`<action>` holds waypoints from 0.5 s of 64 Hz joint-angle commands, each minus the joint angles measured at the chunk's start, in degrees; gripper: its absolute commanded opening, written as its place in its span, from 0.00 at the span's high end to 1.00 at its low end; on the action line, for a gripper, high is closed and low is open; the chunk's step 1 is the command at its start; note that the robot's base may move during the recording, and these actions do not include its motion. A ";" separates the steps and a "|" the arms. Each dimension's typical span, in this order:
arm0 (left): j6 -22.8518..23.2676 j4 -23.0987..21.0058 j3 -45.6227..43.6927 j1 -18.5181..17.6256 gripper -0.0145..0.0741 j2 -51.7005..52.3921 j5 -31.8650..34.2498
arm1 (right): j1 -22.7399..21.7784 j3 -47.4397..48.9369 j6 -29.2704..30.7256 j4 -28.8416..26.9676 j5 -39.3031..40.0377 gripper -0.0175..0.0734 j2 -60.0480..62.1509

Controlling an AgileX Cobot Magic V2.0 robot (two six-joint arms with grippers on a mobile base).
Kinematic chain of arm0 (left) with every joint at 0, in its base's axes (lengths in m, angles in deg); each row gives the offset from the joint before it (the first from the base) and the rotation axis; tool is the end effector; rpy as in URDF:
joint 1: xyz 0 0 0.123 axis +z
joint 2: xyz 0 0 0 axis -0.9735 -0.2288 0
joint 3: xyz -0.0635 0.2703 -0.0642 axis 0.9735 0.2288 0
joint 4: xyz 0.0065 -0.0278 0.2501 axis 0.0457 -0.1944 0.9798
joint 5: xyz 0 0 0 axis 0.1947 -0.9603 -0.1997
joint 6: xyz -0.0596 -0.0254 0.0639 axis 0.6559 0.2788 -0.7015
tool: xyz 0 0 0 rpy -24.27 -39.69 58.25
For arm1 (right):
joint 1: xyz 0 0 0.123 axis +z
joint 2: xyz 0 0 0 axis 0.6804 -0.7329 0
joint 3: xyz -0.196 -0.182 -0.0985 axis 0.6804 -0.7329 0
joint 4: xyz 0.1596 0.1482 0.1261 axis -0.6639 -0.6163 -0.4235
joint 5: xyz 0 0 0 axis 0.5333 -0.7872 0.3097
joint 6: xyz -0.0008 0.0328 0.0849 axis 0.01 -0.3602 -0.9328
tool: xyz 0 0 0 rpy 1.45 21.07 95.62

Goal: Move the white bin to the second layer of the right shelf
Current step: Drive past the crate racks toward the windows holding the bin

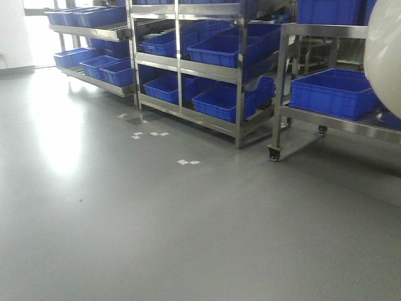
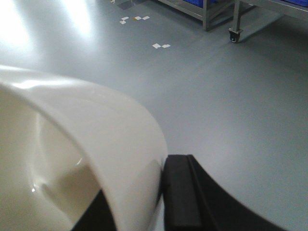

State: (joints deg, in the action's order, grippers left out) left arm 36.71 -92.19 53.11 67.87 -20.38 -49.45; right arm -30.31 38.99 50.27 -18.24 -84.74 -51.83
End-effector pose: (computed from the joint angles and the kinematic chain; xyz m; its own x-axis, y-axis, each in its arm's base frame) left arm 0.0555 -0.0093 0.2034 0.0088 0.0340 -0.9994 0.1602 0.9865 0.0349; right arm 0.0814 0.0166 0.3155 -0.3690 0.1179 -0.9219 -0.1330 0.9750 0.1779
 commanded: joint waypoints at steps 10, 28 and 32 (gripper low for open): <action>0.20 -0.31 2.11 -0.21 0.74 0.80 4.81 | -0.35 1.76 0.10 0.24 5.78 0.77 -0.62; 0.20 -0.31 2.11 -0.21 0.74 0.80 4.81 | -0.35 1.76 0.10 0.24 5.78 0.77 -0.62; 0.20 -0.31 2.11 -0.21 0.74 0.80 4.81 | -0.35 1.76 0.10 0.24 5.78 0.77 -0.62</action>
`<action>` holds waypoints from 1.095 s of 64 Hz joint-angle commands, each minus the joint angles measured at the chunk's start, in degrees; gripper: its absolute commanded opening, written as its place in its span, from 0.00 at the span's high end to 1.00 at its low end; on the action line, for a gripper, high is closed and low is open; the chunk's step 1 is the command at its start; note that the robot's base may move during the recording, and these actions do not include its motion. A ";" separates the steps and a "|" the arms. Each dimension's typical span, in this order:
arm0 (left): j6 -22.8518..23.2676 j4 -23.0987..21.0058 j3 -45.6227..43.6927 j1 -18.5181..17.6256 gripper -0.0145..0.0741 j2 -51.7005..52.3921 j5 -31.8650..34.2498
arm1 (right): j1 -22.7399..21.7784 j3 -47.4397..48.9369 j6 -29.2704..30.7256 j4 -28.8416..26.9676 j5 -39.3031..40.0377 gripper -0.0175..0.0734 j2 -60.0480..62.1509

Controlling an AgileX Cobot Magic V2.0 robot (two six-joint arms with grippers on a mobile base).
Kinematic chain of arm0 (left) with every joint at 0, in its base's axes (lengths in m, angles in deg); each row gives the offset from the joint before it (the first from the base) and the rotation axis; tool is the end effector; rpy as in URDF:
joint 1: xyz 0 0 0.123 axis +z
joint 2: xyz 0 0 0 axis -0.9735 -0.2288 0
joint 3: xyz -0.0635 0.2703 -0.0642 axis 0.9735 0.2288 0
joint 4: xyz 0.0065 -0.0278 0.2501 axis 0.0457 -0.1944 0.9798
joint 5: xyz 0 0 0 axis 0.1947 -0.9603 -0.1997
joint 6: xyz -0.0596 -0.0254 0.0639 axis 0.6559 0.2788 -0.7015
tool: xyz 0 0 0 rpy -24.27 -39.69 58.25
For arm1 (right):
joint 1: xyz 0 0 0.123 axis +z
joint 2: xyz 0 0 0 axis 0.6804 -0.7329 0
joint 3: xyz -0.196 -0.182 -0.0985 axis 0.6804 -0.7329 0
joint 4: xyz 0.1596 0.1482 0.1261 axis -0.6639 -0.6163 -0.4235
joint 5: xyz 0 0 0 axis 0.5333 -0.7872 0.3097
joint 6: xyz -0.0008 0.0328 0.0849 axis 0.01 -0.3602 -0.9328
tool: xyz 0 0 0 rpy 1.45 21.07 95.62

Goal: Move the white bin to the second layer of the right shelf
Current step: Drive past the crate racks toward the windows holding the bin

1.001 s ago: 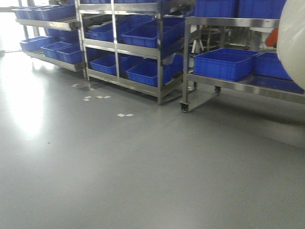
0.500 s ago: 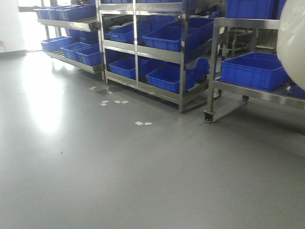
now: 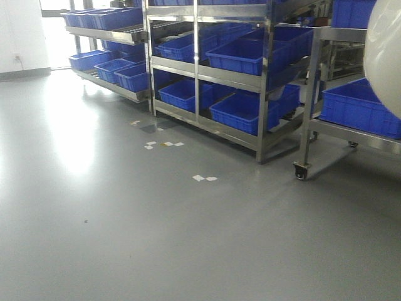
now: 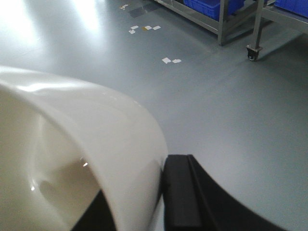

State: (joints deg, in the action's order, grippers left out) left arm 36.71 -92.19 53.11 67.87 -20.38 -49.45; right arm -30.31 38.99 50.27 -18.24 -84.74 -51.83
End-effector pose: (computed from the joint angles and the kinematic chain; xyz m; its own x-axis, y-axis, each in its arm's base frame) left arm 0.0555 -0.0093 0.2034 0.0088 0.0340 -0.9994 0.1602 0.9865 0.0349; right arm 0.0814 0.0166 0.3155 -0.3690 0.1179 -0.9219 -0.1330 0.9750 0.1779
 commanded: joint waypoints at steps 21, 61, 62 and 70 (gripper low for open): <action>0.20 -0.31 2.11 -0.21 0.74 0.80 4.81 | -0.35 1.76 0.10 0.24 5.78 0.77 -0.62; 0.20 -0.31 2.11 -0.21 0.74 0.80 4.81 | -0.35 1.76 0.10 0.24 5.78 0.77 -0.62; 0.20 -0.31 2.11 -0.21 0.74 0.80 4.81 | -0.35 1.76 0.10 0.24 5.78 0.77 -0.62; 0.20 -0.31 2.11 -0.21 0.74 0.80 4.81 | -0.35 1.76 0.10 0.24 5.78 0.77 -0.62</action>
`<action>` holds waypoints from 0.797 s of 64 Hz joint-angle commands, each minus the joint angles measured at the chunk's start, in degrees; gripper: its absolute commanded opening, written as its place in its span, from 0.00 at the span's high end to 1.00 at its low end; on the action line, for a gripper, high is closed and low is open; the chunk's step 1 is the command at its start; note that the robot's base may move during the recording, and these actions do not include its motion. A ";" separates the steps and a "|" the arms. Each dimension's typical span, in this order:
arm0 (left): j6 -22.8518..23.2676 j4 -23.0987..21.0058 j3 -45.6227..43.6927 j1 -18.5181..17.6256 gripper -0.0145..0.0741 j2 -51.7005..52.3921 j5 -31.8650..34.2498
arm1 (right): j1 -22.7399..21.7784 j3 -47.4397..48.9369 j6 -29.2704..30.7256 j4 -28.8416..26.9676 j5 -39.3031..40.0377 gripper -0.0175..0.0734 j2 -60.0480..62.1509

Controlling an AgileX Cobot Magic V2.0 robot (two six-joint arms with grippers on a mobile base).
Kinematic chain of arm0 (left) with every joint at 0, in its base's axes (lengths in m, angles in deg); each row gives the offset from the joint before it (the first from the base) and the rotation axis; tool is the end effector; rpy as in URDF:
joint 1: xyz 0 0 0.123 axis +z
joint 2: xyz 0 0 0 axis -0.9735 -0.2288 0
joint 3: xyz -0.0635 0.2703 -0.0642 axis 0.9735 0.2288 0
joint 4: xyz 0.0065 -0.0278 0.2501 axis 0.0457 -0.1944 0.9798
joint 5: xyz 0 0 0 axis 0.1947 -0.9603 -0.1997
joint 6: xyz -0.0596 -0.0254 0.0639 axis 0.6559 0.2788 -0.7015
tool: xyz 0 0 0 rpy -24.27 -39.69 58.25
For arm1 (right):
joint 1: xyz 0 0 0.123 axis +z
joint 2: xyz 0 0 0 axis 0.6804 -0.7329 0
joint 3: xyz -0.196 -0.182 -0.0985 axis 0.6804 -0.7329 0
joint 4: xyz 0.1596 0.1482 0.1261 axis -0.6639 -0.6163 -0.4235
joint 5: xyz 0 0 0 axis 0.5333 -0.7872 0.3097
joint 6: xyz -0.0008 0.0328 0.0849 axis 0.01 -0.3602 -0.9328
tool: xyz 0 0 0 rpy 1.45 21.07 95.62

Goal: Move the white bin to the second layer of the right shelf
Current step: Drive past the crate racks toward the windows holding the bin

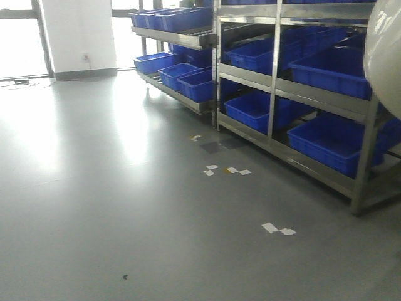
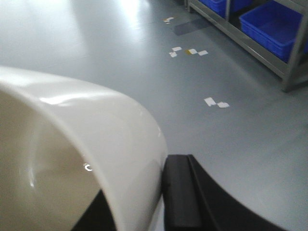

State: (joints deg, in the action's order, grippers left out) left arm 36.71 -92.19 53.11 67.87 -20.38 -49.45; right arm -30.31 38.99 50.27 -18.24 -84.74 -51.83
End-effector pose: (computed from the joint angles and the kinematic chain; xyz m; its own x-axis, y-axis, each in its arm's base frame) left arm 0.0555 -0.0093 0.2034 0.0088 0.0340 -0.9994 0.1602 0.9865 0.0349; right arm 0.0814 0.0166 0.3155 -0.3690 0.1179 -0.9219 -0.1330 0.9750 0.1779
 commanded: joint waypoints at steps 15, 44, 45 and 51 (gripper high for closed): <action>0.20 -0.31 2.11 -0.21 0.74 0.80 4.81 | -0.35 1.76 0.10 0.24 5.78 0.77 -0.62; 0.20 -0.31 2.11 -0.21 0.74 0.80 4.81 | -0.35 1.76 0.10 0.24 5.78 0.77 -0.62; 0.20 -0.31 2.11 -0.21 0.74 0.80 4.81 | -0.35 1.76 0.10 0.24 5.78 0.77 -0.62; 0.20 -0.31 2.11 -0.21 0.74 0.80 4.81 | -0.35 1.76 0.10 0.24 5.78 0.77 -0.62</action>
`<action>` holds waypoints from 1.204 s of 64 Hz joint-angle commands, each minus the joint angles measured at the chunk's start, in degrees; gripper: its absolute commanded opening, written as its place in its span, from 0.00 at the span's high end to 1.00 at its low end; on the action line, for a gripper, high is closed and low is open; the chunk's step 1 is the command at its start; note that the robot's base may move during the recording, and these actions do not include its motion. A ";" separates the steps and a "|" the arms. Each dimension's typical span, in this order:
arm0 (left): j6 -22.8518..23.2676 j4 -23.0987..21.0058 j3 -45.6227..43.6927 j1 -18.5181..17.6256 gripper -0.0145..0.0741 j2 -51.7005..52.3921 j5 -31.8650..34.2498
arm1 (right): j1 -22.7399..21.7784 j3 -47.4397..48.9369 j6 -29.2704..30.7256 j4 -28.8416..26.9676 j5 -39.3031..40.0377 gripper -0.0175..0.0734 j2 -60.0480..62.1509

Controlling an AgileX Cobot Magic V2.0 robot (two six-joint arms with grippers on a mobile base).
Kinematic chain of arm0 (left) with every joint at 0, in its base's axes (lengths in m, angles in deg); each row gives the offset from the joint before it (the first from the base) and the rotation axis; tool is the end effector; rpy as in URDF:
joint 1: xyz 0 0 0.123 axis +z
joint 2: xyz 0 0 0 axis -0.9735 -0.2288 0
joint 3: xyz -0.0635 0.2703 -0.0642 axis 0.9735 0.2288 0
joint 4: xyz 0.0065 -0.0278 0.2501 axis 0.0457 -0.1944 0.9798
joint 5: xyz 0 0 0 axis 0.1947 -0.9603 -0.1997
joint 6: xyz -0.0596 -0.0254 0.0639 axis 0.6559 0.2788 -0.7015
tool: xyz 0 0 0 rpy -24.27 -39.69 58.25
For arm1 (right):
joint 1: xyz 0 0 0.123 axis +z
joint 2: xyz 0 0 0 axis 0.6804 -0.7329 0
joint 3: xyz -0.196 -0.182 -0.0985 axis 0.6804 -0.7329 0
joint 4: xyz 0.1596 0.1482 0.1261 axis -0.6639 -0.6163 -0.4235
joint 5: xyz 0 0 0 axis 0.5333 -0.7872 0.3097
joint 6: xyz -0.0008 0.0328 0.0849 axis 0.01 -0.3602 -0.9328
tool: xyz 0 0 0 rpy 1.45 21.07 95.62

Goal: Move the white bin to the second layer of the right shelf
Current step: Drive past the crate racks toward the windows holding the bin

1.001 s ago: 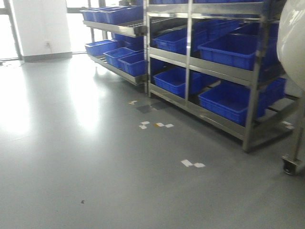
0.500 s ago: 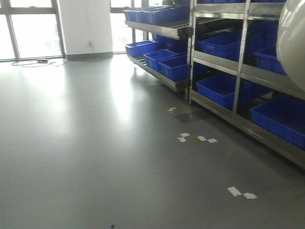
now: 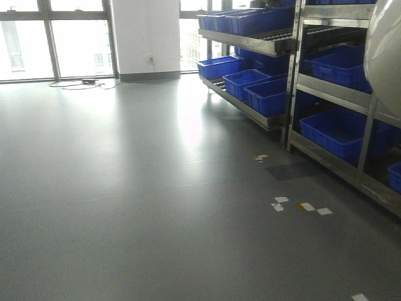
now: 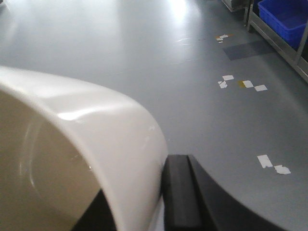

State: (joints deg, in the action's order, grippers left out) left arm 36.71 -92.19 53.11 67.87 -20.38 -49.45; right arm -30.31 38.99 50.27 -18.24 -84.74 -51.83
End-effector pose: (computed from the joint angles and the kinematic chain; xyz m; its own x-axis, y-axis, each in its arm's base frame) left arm 0.0555 -0.0093 0.2034 0.0088 0.0340 -0.9994 0.1602 0.9865 0.0349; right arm 0.0814 0.0166 0.3155 -0.3690 0.1179 -0.9219 -0.1330 0.9750 0.1779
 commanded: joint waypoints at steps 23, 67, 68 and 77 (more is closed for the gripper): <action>0.20 -0.31 2.11 -0.21 0.74 0.80 4.81 | -0.35 1.76 0.10 0.24 5.78 0.77 -0.62; 0.20 -0.31 2.11 -0.21 0.74 0.80 4.81 | -0.35 1.76 0.10 0.24 5.78 0.77 -0.62; 0.20 -0.31 2.11 -0.21 0.74 0.80 4.81 | -0.35 1.76 0.10 0.24 5.78 0.77 -0.62; 0.20 -0.31 2.11 -0.21 0.74 0.80 4.81 | -0.35 1.76 0.10 0.24 5.78 0.77 -0.62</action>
State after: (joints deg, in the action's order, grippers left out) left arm 36.71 -92.19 53.11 67.87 -20.38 -49.45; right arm -30.31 38.99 50.27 -18.24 -84.74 -51.83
